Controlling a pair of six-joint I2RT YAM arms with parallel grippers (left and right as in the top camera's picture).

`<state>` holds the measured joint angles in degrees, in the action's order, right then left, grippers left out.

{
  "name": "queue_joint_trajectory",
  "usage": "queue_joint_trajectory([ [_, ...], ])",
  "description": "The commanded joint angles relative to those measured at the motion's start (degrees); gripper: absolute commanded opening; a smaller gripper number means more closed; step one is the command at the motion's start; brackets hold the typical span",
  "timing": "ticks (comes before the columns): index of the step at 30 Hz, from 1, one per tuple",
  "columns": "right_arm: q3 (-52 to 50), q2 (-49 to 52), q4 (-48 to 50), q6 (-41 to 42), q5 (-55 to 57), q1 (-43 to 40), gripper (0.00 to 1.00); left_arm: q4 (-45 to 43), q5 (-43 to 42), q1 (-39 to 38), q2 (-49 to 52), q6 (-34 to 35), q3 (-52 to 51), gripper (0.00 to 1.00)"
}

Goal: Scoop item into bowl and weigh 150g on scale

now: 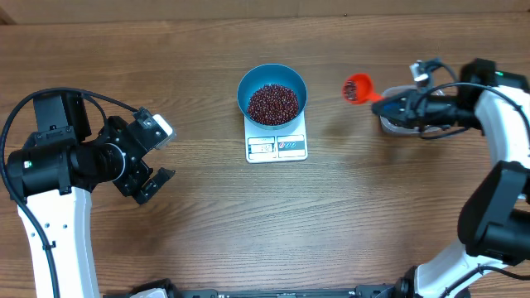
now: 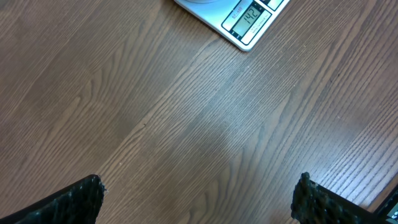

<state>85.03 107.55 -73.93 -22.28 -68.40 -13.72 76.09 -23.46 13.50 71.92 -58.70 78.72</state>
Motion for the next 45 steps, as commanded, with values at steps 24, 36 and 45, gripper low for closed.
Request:
queue_joint_trajectory([
  [24, 0.22, -0.72, 32.79, 11.39, 22.10, 24.68, 0.04, 0.15, 0.35, 0.00, 0.09, -1.97, 0.13, 0.99],
  [36, 0.85, -2.73, 36.54, 11.39, 32.61, 26.51, 0.04, 0.15, 0.35, 0.00, 0.09, -1.97, 0.13, 1.00],
  [45, 1.01, -4.83, 34.49, 11.41, 33.42, 27.36, 0.04, 0.13, 0.35, 0.00, 0.09, -1.97, 0.13, 1.00],
])
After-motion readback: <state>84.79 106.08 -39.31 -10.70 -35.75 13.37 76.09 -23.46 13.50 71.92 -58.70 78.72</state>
